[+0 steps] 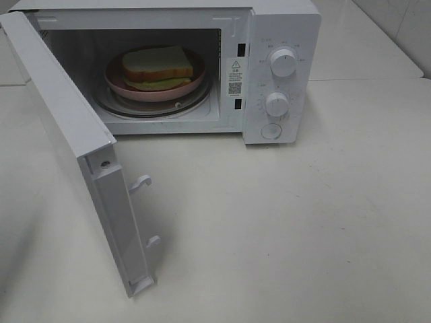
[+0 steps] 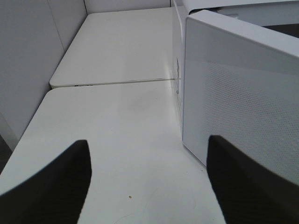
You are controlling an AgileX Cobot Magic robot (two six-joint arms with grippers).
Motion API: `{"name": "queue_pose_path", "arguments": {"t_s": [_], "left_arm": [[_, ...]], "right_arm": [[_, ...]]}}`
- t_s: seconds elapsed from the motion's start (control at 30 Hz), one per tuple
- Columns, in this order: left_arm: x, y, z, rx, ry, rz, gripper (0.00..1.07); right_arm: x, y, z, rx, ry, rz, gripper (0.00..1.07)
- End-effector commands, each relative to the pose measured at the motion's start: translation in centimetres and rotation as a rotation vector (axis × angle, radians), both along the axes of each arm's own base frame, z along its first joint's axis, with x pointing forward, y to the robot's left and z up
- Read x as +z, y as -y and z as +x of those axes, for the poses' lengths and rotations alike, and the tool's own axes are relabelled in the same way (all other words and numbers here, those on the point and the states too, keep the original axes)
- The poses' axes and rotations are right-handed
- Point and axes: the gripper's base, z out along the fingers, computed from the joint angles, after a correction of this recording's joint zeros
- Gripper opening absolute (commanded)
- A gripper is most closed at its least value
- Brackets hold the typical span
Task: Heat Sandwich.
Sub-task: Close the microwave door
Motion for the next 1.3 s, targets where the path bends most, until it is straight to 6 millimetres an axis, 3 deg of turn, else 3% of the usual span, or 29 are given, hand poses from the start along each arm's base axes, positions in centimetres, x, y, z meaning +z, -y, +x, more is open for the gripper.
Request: {"name": "queue_pose_path", "arguments": {"t_s": [0.03,0.17,0.3,0.33,0.47,0.5,0.57,0.93,1.3], "left_arm": [[-0.3,0.1,1.0,0.002,0.018,-0.029,0.64],[-0.8,0.1,2.0,0.005,0.009,-0.062,0.60],[-1.5,0.4,2.7,-0.027,-0.020,-0.060,0.42],[-1.5,0.4,2.7,-0.027,-0.020,-0.060,0.42],[-1.7,1.0,3.4,-0.103,0.000,-0.056,0.14],[-1.7,1.0,3.4,-0.103,0.000,-0.056,0.14],[-2.1,1.7,3.9,-0.190,0.004,-0.030,0.00],[-4.7,3.8,4.9,-0.491,-0.071,0.098,0.00],[-4.7,4.4,4.9,-0.536,-0.058,0.124,0.00]], "right_arm": [[0.0,0.0,-0.4,-0.001,0.029,-0.002,0.65],[0.0,0.0,-0.4,-0.001,0.029,-0.002,0.65],[0.0,0.0,-0.4,-0.001,0.029,-0.002,0.65],[0.0,0.0,-0.4,-0.001,0.029,-0.002,0.65],[0.0,0.0,-0.4,-0.001,0.029,-0.002,0.65],[0.0,0.0,-0.4,-0.001,0.029,-0.002,0.65],[0.0,0.0,-0.4,-0.001,0.029,-0.002,0.65],[0.0,0.0,-0.4,-0.001,0.029,-0.002,0.65],[0.0,0.0,-0.4,-0.001,0.029,-0.001,0.65]]}}
